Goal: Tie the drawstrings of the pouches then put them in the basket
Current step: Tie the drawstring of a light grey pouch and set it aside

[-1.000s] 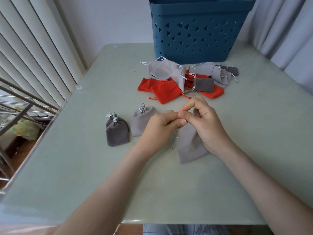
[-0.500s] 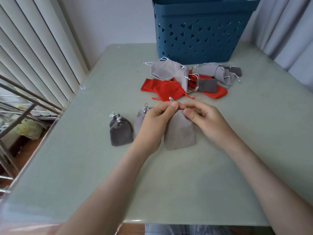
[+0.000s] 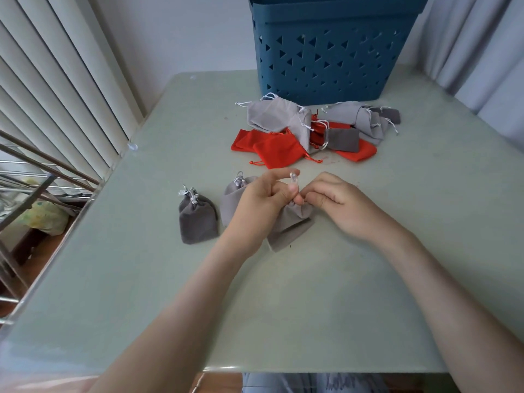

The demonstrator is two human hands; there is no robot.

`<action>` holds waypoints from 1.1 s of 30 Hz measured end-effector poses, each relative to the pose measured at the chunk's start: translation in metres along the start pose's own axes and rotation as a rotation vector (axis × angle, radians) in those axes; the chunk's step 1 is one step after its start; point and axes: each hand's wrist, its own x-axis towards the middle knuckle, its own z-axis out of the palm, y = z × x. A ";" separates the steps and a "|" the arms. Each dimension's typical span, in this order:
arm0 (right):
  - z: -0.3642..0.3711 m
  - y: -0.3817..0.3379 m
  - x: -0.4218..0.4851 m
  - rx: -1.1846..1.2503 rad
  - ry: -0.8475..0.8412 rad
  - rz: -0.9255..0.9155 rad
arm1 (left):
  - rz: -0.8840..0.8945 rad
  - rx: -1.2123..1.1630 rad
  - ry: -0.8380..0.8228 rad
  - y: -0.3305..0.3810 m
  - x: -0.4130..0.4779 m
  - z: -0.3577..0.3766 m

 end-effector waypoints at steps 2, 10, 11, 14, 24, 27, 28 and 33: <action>-0.001 0.003 0.001 -0.119 0.034 -0.017 | -0.011 0.009 0.043 -0.002 0.001 -0.001; -0.004 -0.002 0.000 0.381 0.227 0.277 | -0.098 0.009 0.125 -0.006 0.005 0.000; -0.003 -0.003 -0.001 0.487 0.224 0.235 | -0.105 0.003 0.137 -0.007 0.006 0.000; 0.004 -0.010 -0.003 0.505 0.108 0.064 | -0.118 0.009 0.162 -0.010 0.007 0.000; 0.016 -0.012 -0.002 0.325 0.112 -0.005 | -0.029 0.153 0.076 -0.005 -0.001 0.002; 0.017 -0.010 -0.002 0.271 0.160 -0.003 | 0.028 0.285 0.046 -0.005 -0.003 0.003; 0.016 -0.010 -0.001 0.251 0.167 -0.006 | 0.028 0.302 0.029 -0.005 -0.004 0.003; 0.016 -0.011 -0.003 0.185 0.196 -0.004 | 0.045 0.396 0.093 -0.007 -0.007 0.007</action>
